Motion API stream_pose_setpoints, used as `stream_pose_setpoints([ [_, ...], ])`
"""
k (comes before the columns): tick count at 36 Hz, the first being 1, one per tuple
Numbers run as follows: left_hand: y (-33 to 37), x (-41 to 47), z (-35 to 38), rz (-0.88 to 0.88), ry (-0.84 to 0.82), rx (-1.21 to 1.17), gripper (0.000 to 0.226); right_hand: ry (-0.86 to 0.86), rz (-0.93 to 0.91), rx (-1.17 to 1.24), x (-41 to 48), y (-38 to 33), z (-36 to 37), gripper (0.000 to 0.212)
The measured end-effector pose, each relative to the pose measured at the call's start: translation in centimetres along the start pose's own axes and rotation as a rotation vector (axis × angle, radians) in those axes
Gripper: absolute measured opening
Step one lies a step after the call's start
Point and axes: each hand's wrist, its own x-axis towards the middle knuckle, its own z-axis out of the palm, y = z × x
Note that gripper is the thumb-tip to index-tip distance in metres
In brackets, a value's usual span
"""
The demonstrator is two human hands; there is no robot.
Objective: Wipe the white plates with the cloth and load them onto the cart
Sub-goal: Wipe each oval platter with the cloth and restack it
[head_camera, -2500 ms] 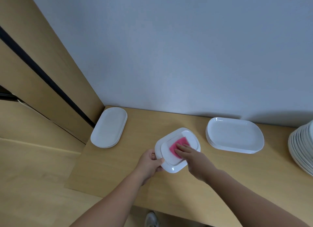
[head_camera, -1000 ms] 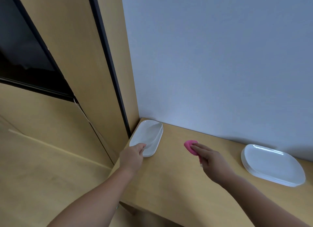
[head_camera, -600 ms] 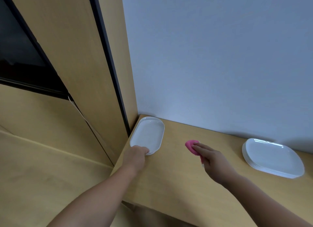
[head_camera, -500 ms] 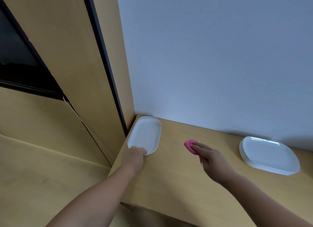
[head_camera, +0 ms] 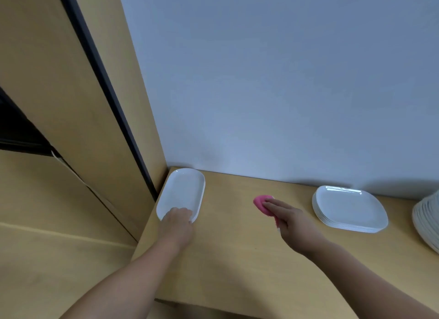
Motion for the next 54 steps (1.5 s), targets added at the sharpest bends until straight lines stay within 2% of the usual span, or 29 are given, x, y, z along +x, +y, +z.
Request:
stream_pose_setpoints([
  [4, 2.7, 0.7, 0.1, 0.094, -0.117, -0.116, 0.034, 0.047, 0.027, 0.031, -0.7, 0.9, -1.3, 0.057],
  [11, 8.6, 1.6, 1.1, 0.239, -0.205, -0.187, 0.025, 0.128, 0.088, 0.046, -3.1, 3.6, -4.1, 0.059],
  [17, 15.6, 2.3, 3.3, 0.345, -0.174, -0.233, 0.013, 0.206, 0.087, 0.068, -6.7, 7.3, -7.1, 0.075],
  [21, 20.8, 2.5, 5.1, 0.379, -0.154, -0.152, 0.026, 0.249, 0.122, 0.072, -8.9, 10.4, -9.4, 0.089],
  [26, 27.2, 2.7, 7.7, 0.290, -0.182, -0.205, 0.026, 0.291, 0.142, 0.050, -11.5, 14.0, -12.7, 0.096],
  [35, 35.0, 4.2, 12.2, 0.034, -0.216, -0.349, 0.027, 0.283, 0.104, 0.070, -14.6, 19.7, -16.8, 0.084],
  [37, 35.9, 4.5, 12.9, -0.001, -0.217, -0.353, 0.025, 0.277, 0.090, 0.072, -14.8, 20.6, -17.3, 0.076],
  [42, 36.8, 4.8, 13.7, -0.061, -0.192, -0.317, 0.014, 0.255, 0.112, 0.073, -15.2, 22.0, -18.3, 0.077],
  [46, 37.5, 5.0, 13.6, -0.092, -0.190, -0.248, 0.019, 0.227, 0.121, 0.078, -15.2, 22.9, -18.6, 0.074],
  [51, 38.6, 5.6, 13.0, -0.199, -0.279, -0.234, 0.023, 0.193, 0.130, 0.032, -14.8, 23.8, -18.8, 0.056],
  [54, 39.1, 5.9, 12.4, -0.256, -0.346, -0.229, 0.025, 0.169, 0.137, 0.035, -14.7, 24.0, -19.1, 0.055],
])
